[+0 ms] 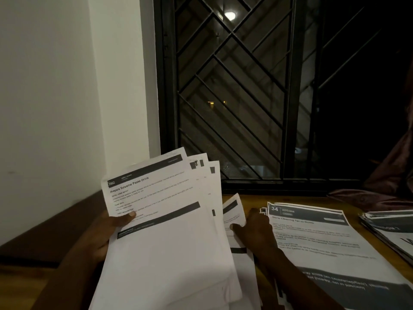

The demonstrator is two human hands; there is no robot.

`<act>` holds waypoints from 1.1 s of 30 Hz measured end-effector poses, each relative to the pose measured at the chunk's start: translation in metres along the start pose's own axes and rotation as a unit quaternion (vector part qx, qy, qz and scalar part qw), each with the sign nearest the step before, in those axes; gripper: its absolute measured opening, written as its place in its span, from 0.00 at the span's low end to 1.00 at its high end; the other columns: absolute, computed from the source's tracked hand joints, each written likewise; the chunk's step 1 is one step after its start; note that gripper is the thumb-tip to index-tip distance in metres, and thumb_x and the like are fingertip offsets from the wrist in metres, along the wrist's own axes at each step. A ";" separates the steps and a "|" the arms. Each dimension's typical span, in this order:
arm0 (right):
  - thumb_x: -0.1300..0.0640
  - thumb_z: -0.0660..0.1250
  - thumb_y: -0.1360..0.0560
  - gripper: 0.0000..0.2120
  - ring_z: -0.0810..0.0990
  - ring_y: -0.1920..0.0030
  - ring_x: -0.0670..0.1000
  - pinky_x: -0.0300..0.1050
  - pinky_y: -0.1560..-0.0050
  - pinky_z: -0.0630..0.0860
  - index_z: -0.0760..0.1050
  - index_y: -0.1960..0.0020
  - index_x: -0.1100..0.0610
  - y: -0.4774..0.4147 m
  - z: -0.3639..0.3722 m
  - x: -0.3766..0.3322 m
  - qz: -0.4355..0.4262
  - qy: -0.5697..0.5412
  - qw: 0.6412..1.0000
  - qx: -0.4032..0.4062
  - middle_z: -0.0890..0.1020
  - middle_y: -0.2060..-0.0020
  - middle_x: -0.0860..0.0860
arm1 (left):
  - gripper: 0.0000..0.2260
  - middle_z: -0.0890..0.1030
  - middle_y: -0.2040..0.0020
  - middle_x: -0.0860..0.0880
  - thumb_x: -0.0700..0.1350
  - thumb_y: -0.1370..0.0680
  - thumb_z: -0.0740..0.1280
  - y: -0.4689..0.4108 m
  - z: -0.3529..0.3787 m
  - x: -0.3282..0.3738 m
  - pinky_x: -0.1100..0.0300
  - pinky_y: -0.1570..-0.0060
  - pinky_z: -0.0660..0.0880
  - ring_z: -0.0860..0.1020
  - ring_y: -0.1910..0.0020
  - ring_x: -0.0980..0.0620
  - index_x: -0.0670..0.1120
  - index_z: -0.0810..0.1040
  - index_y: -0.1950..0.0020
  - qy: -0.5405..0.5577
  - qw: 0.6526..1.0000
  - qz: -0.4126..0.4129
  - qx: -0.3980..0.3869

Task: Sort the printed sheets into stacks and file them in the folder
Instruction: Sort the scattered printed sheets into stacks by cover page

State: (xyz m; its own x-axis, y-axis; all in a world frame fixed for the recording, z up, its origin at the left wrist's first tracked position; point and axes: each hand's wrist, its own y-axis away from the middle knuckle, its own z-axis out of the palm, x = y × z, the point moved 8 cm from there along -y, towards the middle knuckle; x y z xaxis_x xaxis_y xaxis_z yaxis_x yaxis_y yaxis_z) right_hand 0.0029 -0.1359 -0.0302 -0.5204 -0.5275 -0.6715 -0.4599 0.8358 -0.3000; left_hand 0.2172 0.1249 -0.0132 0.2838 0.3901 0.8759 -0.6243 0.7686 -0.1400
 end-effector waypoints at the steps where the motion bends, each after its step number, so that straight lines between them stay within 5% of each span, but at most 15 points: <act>1: 0.49 0.73 0.29 0.22 0.78 0.44 0.53 0.40 0.55 0.74 0.68 0.42 0.57 0.001 -0.005 -0.003 -0.013 0.005 1.000 0.019 0.76 0.44 0.53 | 0.24 0.78 0.37 0.37 0.30 0.25 0.59 -0.001 -0.001 0.000 0.39 0.49 0.77 0.78 0.41 0.35 0.44 0.71 0.31 0.001 1.000 -0.001 0.003; 4: 0.49 0.69 0.26 0.15 0.76 0.47 0.50 0.38 0.56 0.71 0.70 0.46 0.55 0.011 -0.030 -0.028 -0.080 -0.081 0.989 0.098 0.75 0.51 0.47 | 0.24 0.78 0.37 0.37 0.30 0.26 0.60 -0.003 -0.001 -0.001 0.37 0.49 0.77 0.78 0.41 0.34 0.45 0.72 0.31 -0.004 1.000 0.001 0.000; 8: 0.49 0.67 0.24 0.08 0.78 0.56 0.44 0.35 0.59 0.72 0.73 0.51 0.53 0.025 -0.051 -0.066 -0.127 -0.335 0.931 0.077 0.79 0.58 0.46 | 0.25 0.78 0.37 0.37 0.32 0.27 0.62 -0.005 -0.004 -0.004 0.37 0.49 0.77 0.78 0.40 0.34 0.44 0.72 0.31 -0.014 1.000 -0.006 0.009; 13: 0.57 0.72 0.28 0.05 0.76 0.55 0.40 0.27 0.57 0.72 0.76 0.54 0.52 0.040 -0.052 -0.087 -0.227 -0.282 0.927 0.101 0.75 0.51 0.45 | 0.27 0.78 0.37 0.37 0.32 0.30 0.68 -0.005 -0.004 -0.008 0.35 0.49 0.76 0.77 0.40 0.33 0.44 0.72 0.31 -0.014 1.000 -0.015 0.018; 15: 0.59 0.74 0.29 0.05 0.74 0.56 0.35 0.24 0.60 0.69 0.78 0.56 0.54 0.041 -0.050 -0.087 -0.228 -0.279 0.927 0.101 0.76 0.52 0.47 | 0.39 0.78 0.37 0.36 0.35 0.40 0.81 -0.003 -0.003 -0.008 0.33 0.48 0.75 0.77 0.40 0.32 0.45 0.72 0.31 -0.019 1.000 -0.016 0.017; 18: 0.50 0.76 0.33 0.14 0.72 0.53 0.36 0.25 0.59 0.69 0.76 0.52 0.51 0.038 -0.039 -0.079 -0.183 -0.252 0.947 0.079 0.74 0.49 0.44 | 0.49 0.77 0.36 0.36 0.39 0.50 0.85 -0.003 0.000 -0.007 0.32 0.46 0.73 0.76 0.39 0.32 0.45 0.71 0.31 -0.027 1.000 -0.006 0.005; 21: 0.41 0.78 0.40 0.27 0.72 0.46 0.45 0.38 0.54 0.75 0.68 0.49 0.46 0.038 -0.025 -0.070 -0.102 -0.236 0.965 0.042 0.67 0.45 0.43 | 0.40 0.76 0.35 0.36 0.38 0.40 0.82 -0.003 0.004 -0.009 0.32 0.43 0.72 0.75 0.38 0.32 0.45 0.70 0.30 -0.028 0.999 -0.016 -0.006; 24: 0.49 0.80 0.38 0.28 0.77 0.49 0.45 0.30 0.62 0.72 0.65 0.48 0.47 0.042 -0.013 -0.071 -0.073 -0.290 0.954 -0.013 0.75 0.50 0.43 | 0.23 0.78 0.37 0.36 0.34 0.26 0.69 -0.005 0.008 -0.010 0.31 0.44 0.72 0.76 0.39 0.32 0.45 0.72 0.32 -0.039 0.999 -0.024 -0.017; 29: 0.60 0.75 0.30 0.19 0.80 0.53 0.45 0.25 0.70 0.71 0.67 0.47 0.52 0.039 -0.013 -0.073 -0.062 -0.319 0.946 -0.016 0.80 0.51 0.47 | 0.41 0.79 0.39 0.36 0.43 0.45 0.84 -0.002 0.011 -0.007 0.32 0.45 0.73 0.79 0.42 0.32 0.43 0.75 0.34 -0.090 0.996 -0.017 0.005; 33: 0.61 0.67 0.24 0.14 0.78 0.57 0.45 0.29 0.71 0.67 0.67 0.42 0.50 0.029 -0.014 -0.066 -0.038 -0.308 0.951 -0.011 0.78 0.54 0.48 | 0.28 0.80 0.40 0.36 0.40 0.33 0.78 -0.002 0.018 -0.006 0.38 0.50 0.78 0.80 0.44 0.33 0.41 0.75 0.35 -0.073 0.997 -0.021 -0.008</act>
State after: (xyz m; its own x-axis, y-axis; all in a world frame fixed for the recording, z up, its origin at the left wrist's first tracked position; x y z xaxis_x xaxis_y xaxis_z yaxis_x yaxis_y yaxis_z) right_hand 0.0132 -0.0790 0.0148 0.0304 -0.3907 -0.9200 -0.4980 0.7921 -0.3529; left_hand 0.2034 0.1115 -0.0101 0.2005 0.2804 0.9387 -0.6026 0.7908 -0.1075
